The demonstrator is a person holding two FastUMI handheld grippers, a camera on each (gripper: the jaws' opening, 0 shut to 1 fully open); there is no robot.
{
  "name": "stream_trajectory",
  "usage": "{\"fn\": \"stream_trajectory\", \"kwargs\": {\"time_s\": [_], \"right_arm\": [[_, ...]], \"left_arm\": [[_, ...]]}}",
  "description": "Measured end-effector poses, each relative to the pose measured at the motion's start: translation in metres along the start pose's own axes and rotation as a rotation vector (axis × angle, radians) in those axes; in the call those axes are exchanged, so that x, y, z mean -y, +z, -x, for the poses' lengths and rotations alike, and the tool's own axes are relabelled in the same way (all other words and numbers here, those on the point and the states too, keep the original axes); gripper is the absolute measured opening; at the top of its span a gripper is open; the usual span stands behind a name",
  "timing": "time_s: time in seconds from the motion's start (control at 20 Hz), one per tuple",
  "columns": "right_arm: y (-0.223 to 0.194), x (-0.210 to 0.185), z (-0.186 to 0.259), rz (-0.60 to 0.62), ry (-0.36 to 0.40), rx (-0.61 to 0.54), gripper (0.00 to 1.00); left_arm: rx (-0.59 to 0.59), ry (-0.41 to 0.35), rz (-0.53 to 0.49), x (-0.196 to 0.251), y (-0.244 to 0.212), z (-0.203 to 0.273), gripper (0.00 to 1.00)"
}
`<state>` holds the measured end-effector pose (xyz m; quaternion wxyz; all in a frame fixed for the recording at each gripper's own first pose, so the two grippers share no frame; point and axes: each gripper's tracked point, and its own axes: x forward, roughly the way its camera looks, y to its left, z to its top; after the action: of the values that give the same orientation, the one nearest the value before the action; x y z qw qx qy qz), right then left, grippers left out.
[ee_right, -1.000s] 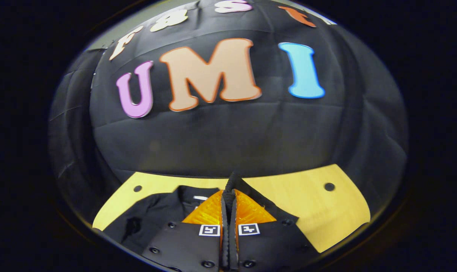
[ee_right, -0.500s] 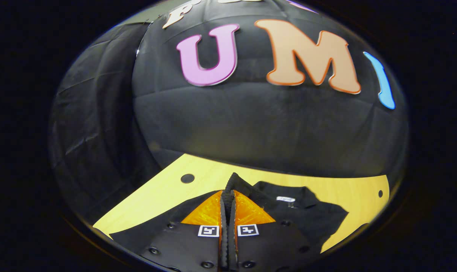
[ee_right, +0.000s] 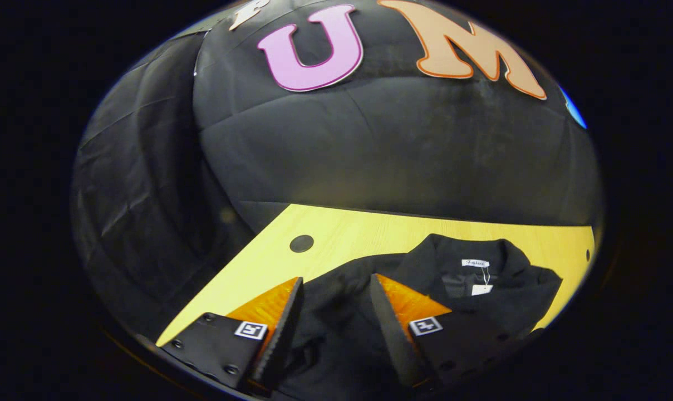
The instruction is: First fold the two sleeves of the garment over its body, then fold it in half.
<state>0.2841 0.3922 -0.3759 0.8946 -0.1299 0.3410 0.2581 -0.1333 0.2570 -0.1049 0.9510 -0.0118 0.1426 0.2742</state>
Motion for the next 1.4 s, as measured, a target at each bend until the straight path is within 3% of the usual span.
{"fn": "stream_trajectory", "kwargs": {"time_s": [0.05, 0.15, 0.25, 0.3, 0.5, 0.9, 1.15, 1.4], "right_arm": [[0.007, 0.003, 0.004, 0.016, -0.019, 0.024, 0.78], [0.014, 0.011, 0.014, 0.046, -0.045, 0.067, 1.0], [0.024, 0.015, 0.033, 0.053, -0.052, 0.111, 0.95], [0.03, 0.017, 0.046, 0.044, -0.052, 0.136, 1.0], [0.045, 0.042, 0.112, 0.001, -0.074, 0.25, 0.99], [0.078, 0.121, 0.264, -0.092, -0.225, 0.496, 0.94], [0.066, 0.153, 0.35, -0.113, -0.356, 0.596, 0.96], [0.016, 0.163, 0.413, -0.119, -0.449, 0.612, 0.94]], "left_arm": [[-0.008, -0.001, -0.008, 0.001, -0.002, -0.005, 0.92], [-0.022, -0.016, -0.02, 0.004, -0.01, -0.013, 0.94], [-0.044, -0.042, -0.029, 0.013, -0.023, -0.025, 0.93], [-0.061, -0.059, -0.033, 0.018, -0.033, -0.032, 0.93], [-0.206, -0.136, -0.065, 0.041, -0.094, -0.057, 0.94], [-0.405, -0.191, -0.179, 0.065, -0.201, -0.09, 0.95], [-0.457, -0.188, -0.202, 0.064, -0.23, -0.097, 0.96], [-0.452, -0.177, -0.255, 0.058, -0.237, -0.101, 0.95]]}}
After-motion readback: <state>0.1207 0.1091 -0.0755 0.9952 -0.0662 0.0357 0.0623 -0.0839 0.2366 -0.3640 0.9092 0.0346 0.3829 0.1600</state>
